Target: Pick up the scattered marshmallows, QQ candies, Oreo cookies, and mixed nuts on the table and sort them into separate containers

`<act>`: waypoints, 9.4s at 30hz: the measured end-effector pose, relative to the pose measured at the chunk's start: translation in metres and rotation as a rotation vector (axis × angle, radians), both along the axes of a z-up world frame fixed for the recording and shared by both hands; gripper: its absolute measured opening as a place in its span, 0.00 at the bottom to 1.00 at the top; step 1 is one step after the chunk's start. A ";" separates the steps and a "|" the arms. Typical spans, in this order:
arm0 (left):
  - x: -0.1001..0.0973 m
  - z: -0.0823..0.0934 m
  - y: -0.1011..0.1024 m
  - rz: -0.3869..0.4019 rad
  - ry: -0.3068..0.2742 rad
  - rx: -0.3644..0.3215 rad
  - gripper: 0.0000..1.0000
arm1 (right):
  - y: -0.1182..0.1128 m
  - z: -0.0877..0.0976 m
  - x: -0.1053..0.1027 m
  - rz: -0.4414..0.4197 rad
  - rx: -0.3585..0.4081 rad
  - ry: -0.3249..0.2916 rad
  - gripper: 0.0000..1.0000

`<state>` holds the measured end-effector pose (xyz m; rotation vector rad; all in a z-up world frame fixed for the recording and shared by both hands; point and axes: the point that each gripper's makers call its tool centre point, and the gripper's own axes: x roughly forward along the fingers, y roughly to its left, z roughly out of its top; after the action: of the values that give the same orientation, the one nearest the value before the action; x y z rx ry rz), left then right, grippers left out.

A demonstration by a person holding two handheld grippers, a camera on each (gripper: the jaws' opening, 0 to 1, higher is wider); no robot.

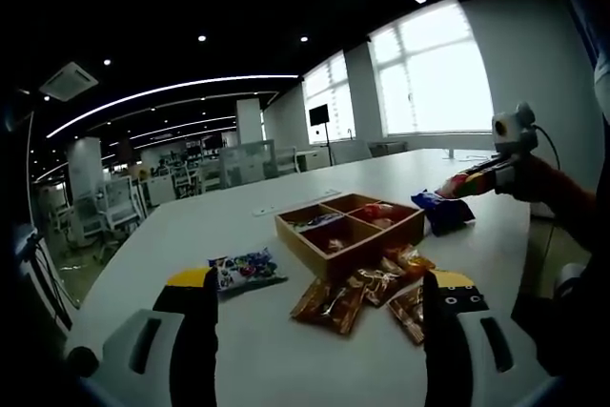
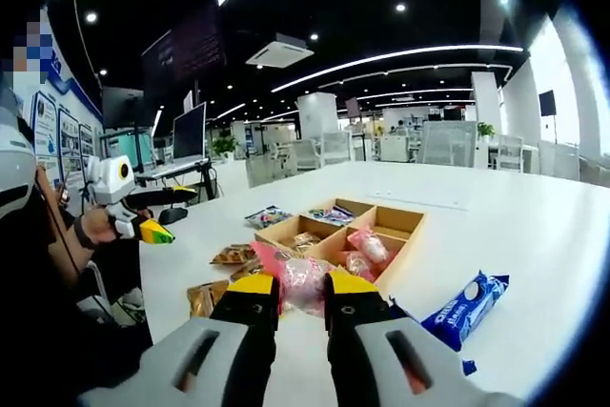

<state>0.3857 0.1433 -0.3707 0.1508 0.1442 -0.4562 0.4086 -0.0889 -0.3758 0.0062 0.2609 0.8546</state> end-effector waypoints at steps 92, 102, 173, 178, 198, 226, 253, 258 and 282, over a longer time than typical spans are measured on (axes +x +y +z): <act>0.000 0.001 -0.001 -0.004 -0.004 -0.003 0.97 | 0.030 -0.003 0.083 -0.002 -0.020 0.023 0.16; 0.000 0.001 -0.001 -0.003 -0.006 -0.005 0.97 | 0.031 -0.015 0.090 -0.012 -0.071 0.027 0.16; 0.002 -0.004 -0.001 -0.007 0.006 -0.013 0.97 | 0.032 -0.040 0.101 -0.036 -0.219 -0.007 0.28; 0.000 0.000 -0.001 -0.007 -0.001 -0.010 0.97 | 0.033 -0.040 0.100 -0.031 -0.213 0.003 0.32; -0.002 -0.003 -0.001 -0.008 0.000 -0.014 0.97 | 0.024 -0.010 0.100 -0.091 -0.034 -0.008 0.33; -0.001 -0.004 -0.001 -0.007 0.002 -0.007 0.97 | 0.017 -0.024 0.099 -0.111 -0.106 0.007 0.42; 0.000 -0.009 -0.003 -0.002 0.010 -0.015 0.97 | 0.005 -0.009 0.087 -0.152 -0.032 -0.034 0.90; -0.001 -0.007 -0.002 0.000 0.003 -0.014 0.97 | 0.006 -0.008 0.080 -0.139 -0.024 -0.022 0.90; -0.002 -0.008 0.000 -0.001 -0.001 -0.024 0.97 | -0.013 -0.013 0.053 -0.145 -0.030 -0.005 0.90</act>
<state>0.3840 0.1428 -0.3784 0.1279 0.1379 -0.4586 0.4615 -0.1020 -0.3891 -0.0053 0.2651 0.7063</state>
